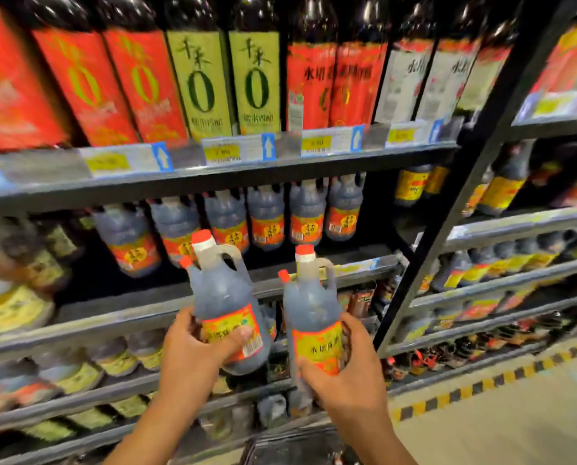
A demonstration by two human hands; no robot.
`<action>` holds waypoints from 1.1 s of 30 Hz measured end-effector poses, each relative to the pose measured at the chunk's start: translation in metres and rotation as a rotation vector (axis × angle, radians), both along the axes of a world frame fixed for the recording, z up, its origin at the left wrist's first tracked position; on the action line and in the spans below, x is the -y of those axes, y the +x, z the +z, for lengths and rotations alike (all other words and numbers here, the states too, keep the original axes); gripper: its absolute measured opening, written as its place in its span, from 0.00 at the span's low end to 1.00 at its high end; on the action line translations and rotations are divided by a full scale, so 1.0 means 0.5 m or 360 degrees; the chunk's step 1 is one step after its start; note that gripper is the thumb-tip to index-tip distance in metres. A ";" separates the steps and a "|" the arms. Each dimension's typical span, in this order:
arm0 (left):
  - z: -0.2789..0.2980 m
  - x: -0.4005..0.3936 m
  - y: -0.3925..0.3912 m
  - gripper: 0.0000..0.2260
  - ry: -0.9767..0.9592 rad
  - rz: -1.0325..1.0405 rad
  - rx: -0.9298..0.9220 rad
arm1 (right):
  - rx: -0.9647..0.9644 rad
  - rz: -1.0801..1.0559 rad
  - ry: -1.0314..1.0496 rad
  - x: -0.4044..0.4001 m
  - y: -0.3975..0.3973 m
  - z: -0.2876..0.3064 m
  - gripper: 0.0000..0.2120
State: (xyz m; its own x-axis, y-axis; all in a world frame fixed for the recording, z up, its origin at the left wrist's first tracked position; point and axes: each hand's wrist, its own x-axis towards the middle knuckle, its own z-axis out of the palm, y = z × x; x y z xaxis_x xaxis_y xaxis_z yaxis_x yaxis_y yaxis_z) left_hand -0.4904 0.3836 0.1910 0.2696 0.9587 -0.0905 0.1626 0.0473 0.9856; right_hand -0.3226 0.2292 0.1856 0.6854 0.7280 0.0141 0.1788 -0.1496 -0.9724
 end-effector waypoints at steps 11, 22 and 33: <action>0.120 -0.180 0.053 0.24 0.0047 0.0066 -0.0226 | 0.0404 -0.0011 -0.0170 -0.238 0.065 0.117 0.24; 0.095 -0.239 0.119 0.28 0.0097 0.0276 -0.0381 | 0.0307 -0.0222 -0.0019 -0.394 0.078 0.100 0.25; 0.021 -0.244 0.117 0.27 0.0113 0.0297 -0.0389 | 0.0240 -0.0304 0.0044 -0.416 0.063 0.004 0.28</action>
State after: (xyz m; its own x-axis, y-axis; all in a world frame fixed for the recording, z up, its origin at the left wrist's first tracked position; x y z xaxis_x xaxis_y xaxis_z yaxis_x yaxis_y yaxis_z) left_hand -0.4319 0.5054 0.2013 0.0671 0.9958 -0.0619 0.3900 0.0309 0.9203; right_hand -0.2910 0.4370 0.1876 0.7993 0.5833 0.1448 0.2931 -0.1680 -0.9412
